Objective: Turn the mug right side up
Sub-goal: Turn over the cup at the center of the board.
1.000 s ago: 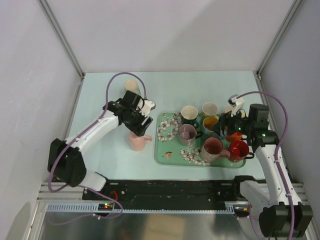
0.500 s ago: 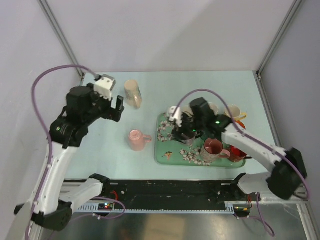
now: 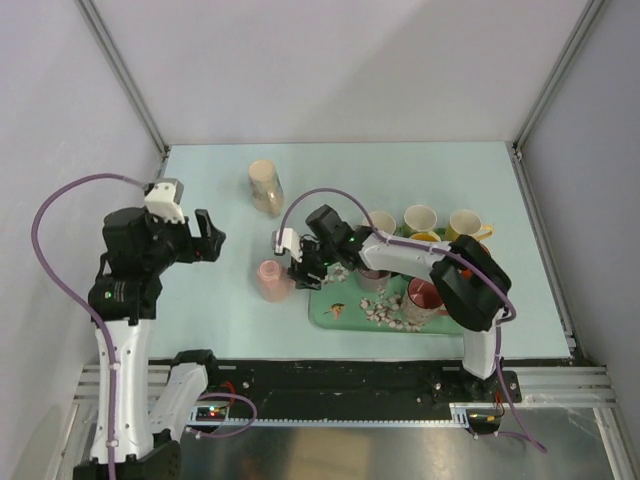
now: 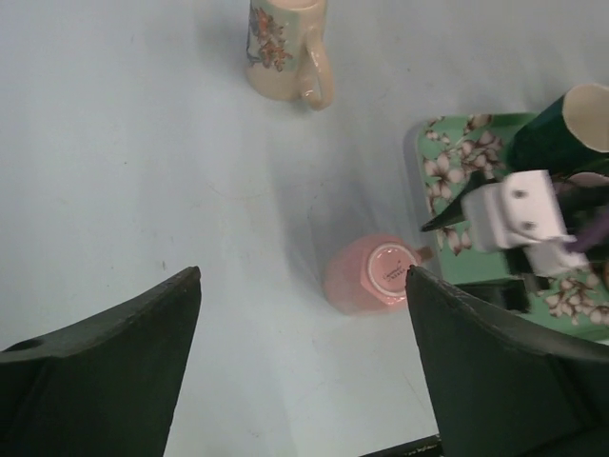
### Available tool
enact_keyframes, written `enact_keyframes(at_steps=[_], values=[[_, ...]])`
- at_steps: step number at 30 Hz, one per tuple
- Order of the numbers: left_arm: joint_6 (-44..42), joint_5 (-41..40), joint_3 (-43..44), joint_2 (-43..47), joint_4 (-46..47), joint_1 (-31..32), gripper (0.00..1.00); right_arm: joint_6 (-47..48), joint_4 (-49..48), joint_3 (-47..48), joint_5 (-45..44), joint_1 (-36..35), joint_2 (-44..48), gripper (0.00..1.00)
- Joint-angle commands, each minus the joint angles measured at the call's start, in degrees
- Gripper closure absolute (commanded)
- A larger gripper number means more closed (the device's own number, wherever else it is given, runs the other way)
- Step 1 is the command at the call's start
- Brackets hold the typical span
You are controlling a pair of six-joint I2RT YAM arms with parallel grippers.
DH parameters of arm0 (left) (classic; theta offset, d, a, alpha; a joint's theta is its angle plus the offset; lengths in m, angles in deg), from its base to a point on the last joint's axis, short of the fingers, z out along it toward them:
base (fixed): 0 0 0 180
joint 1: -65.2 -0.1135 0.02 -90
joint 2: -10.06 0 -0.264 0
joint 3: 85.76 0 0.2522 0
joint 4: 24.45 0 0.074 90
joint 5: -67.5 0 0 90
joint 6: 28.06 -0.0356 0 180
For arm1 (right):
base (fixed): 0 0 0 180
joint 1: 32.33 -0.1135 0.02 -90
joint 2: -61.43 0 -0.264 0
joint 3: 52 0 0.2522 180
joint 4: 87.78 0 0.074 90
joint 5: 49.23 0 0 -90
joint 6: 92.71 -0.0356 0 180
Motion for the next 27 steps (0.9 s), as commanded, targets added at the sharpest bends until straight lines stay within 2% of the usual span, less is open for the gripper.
enact_keyframes(at_steps=[1,5,8,10,12,15,16,19,23,25,27], values=[[2.76,9.73,-1.14,4.18,1.64,-3.66,0.12,0.16,-3.73,4.16,-1.81,-2.08,-4.14,0.36],[2.42,11.55,-2.44,5.45,1.65,-5.20,0.21,0.59,-2.94,4.35,-1.44,-2.67,-6.19,0.49],[1.83,11.51,-2.66,5.73,1.61,-5.50,0.31,2.45,-1.59,4.40,-0.75,-2.72,-7.01,0.68],[1.53,10.84,-2.59,5.54,1.59,-5.59,0.31,3.35,-0.44,4.38,0.12,-2.58,-6.74,0.84],[0.53,9.35,-2.15,5.17,1.52,-5.59,0.25,2.48,0.30,4.29,1.35,-2.17,-5.59,0.96],[-3.58,5.62,-0.26,4.75,1.58,-5.16,0.06,-0.10,1.41,4.46,5.16,-1.35,-2.57,1.00],[-5.35,4.31,0.49,4.56,1.58,-4.89,0.03,-1.70,2.58,4.74,8.16,-0.90,-1.66,1.00],[-12.61,2.61,3.58,3.30,1.72,-4.45,0.01,-5.10,10.64,9.12,17.45,0.48,-0.23,1.00],[-24.94,4.82,6.00,2.64,1.61,-1.97,0.00,-4.25,26.75,17.87,26.85,1.80,-0.85,1.00],[-32.89,2.42,5.87,3.36,1.61,2.57,0.00,-6.37,28.41,19.55,29.15,2.84,-0.10,1.00],[-42.22,-4.05,5.19,3.87,1.66,8.54,0.00,-12.46,25.47,19.99,31.48,4.59,1.01,1.00]])
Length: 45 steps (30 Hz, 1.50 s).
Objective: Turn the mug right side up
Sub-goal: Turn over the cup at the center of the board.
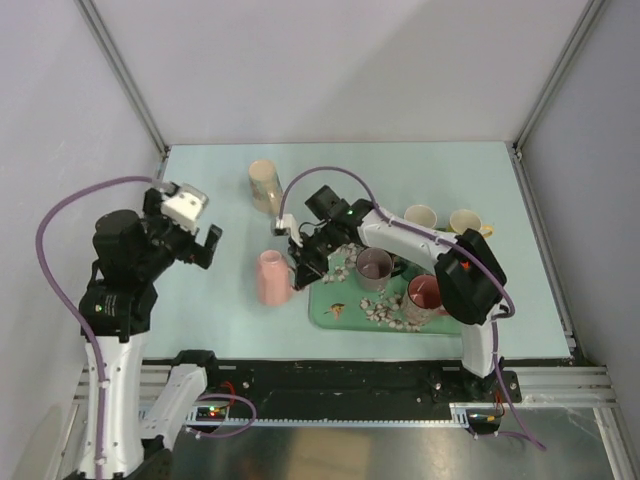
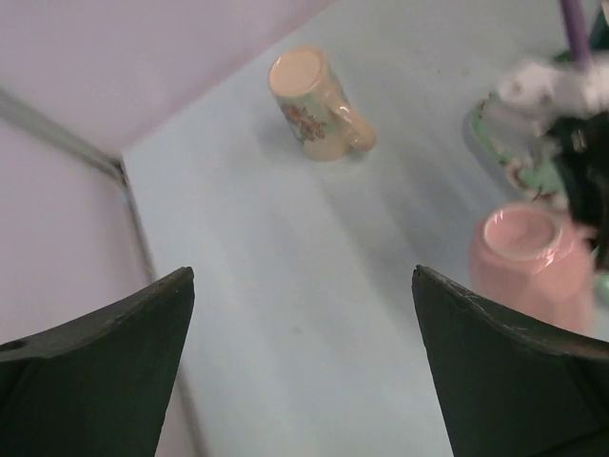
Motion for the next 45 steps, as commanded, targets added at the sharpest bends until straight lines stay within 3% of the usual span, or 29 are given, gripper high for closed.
enact_keyframes(at_steps=[1,4,7,10,13,16,21,28,35,39,45], values=[[-26.28,-10.66,0.72,1.32,0.86,10.77,0.00,-12.03,-0.60,5.20,14.00,3.38,6.78,1.00],[-38.62,-14.12,0.73,1.19,1.31,13.57,0.00,-32.46,-15.67,3.20,20.02,8.08,8.46,1.00],[-44.04,-10.39,1.77,1.27,2.19,14.01,0.06,-50.84,-29.78,0.87,25.53,11.43,9.08,1.00],[-48.83,-7.01,0.38,2.57,3.20,16.12,0.10,-57.85,-36.04,-0.01,32.60,12.43,9.36,1.00],[-63.56,-7.71,-7.36,5.84,7.28,18.21,0.12,-68.08,-46.91,-3.63,38.38,13.09,9.42,1.00],[-72.76,-5.27,-15.57,10.30,14.61,18.55,0.10,-72.01,-49.85,-5.44,39.68,14.18,9.86,1.00],[-71.37,3.99,-20.85,13.26,17.33,20.73,0.05,-73.33,-50.70,-5.88,40.09,15.44,10.42,1.00],[-63.17,-2.18,-25.16,12.10,31.65,31.34,0.11,-72.08,-50.40,-6.35,40.79,14.79,10.57,1.00],[-60.87,-8.42,-26.76,7.64,42.48,38.89,0.15,-70.89,-50.47,-6.58,41.29,14.28,10.17,1.00],[-60.20,-11.50,-26.28,4.86,45.21,40.77,0.34,-70.64,-50.61,-6.63,41.48,14.30,9.97,1.00],[-58.99,-14.15,-25.68,3.27,47.84,42.98,0.85,-69.64,-50.00,-6.64,40.34,14.39,9.41,0.99]])
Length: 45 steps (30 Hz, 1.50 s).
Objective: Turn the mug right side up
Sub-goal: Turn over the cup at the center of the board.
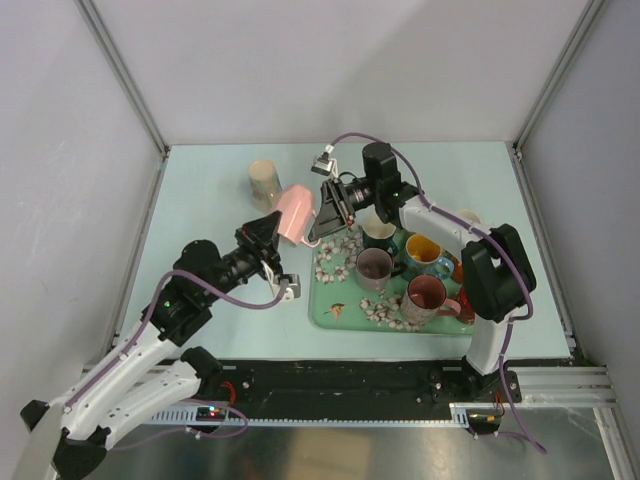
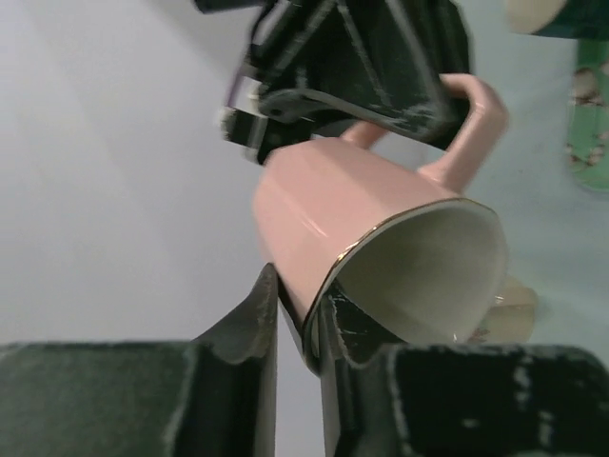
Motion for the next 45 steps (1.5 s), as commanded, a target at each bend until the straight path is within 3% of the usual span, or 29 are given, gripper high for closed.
enact_keyframes(at_steps=[1,3,7,9,11,14,18,25,29,31,36,45], values=[[1.33,-4.04,1.02,0.22,9.09,1.28,0.92,2.52,-2.59,0.75,4.11,-0.86,2.74,0.97],[2.35,-5.18,0.73,0.38,9.06,1.64,0.98,3.30,-2.46,0.75,3.46,-0.71,2.58,0.86],[6.69,-8.35,1.86,0.99,5.42,1.97,1.00,5.22,-1.83,0.65,1.64,-0.18,2.91,0.59],[13.53,-12.57,4.94,-0.22,-0.91,1.94,1.00,8.33,1.18,0.64,-1.24,0.76,3.97,0.48],[21.50,-17.47,9.27,-2.83,-8.18,1.98,1.00,15.33,7.18,1.05,-6.56,1.85,5.55,0.42],[33.85,-21.51,17.92,-7.86,-21.51,1.80,1.00,33.20,21.97,2.58,-21.52,2.85,8.71,0.39],[45.31,-18.44,22.14,-9.74,-32.67,1.39,1.00,48.45,28.69,1.64,-35.97,3.41,13.35,0.35],[57.53,-6.20,23.81,-14.12,-46.94,-0.85,1.00,60.82,27.08,-7.54,-41.71,5.67,24.71,0.31],[64.90,6.97,31.74,-23.55,-56.45,-4.13,1.00,83.61,24.68,-19.74,-42.17,0.45,37.94,0.30],[68.18,10.99,33.66,-26.52,-58.03,-5.54,1.00,90.02,26.13,-23.16,-41.84,-2.60,41.66,0.30],[68.93,8.85,36.02,-30.53,-58.37,-6.43,1.00,97.64,31.28,-24.73,-46.78,-11.22,40.48,0.32],[68.19,7.57,40.09,-34.80,-57.93,-6.51,1.00,92.04,20.05,-22.92,-54.30,-18.01,30.27,0.25]])
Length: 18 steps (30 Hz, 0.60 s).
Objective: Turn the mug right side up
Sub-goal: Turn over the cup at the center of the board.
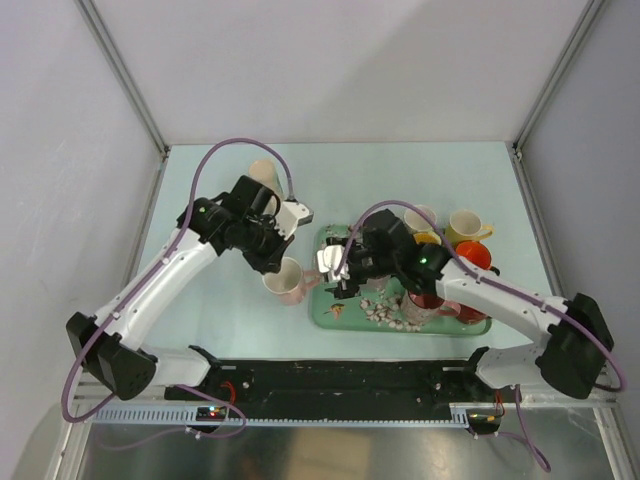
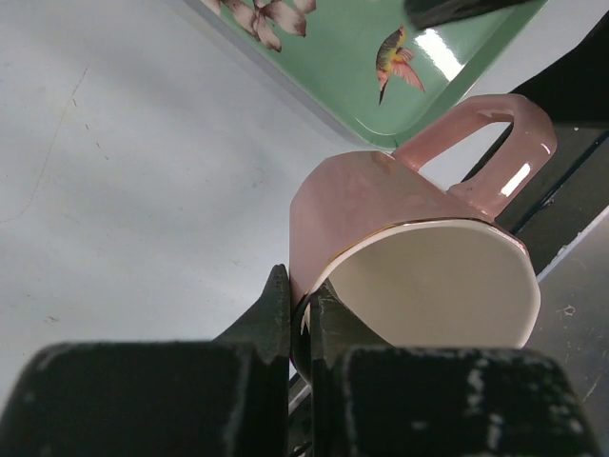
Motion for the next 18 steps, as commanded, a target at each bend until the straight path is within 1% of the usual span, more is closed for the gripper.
enact_keyframes(at_steps=[1,3,5,11,13,14,15,16,18], values=[[1.87,2.48,3.97,-0.06,1.80,-0.32,1.00,-2.01,-6.72,2.56,-3.36,-1.84,-3.46,0.26],[1.82,2.51,4.20,-0.27,2.10,-0.32,1.00,-3.32,-6.75,4.19,-2.37,-2.43,-5.47,0.28],[1.76,2.17,4.83,-0.48,2.37,-0.34,1.00,-4.18,-6.39,5.56,-1.38,-3.01,-7.29,0.34],[1.12,1.49,6.19,-0.56,3.11,-0.33,1.00,-7.61,-7.17,6.51,-0.60,-3.58,-10.91,0.59],[1.10,1.58,6.23,-0.57,3.29,-0.37,1.00,-8.48,-7.61,6.49,-0.43,-3.61,-11.35,0.70],[1.14,1.67,6.19,-0.58,3.37,-0.39,0.96,-8.70,-7.85,6.54,-0.35,-3.69,-11.47,0.80],[1.16,1.93,6.17,-0.62,3.42,-0.36,0.90,-8.81,-8.05,6.51,-0.35,-3.73,-11.48,0.88],[1.35,2.15,6.16,-0.60,3.44,-0.34,0.77,-9.17,-8.24,6.46,-0.52,-3.70,-11.49,0.94],[1.84,2.34,6.00,-0.43,3.52,-0.37,0.53,-9.84,-8.34,6.04,-1.34,-3.57,-11.10,0.99]])
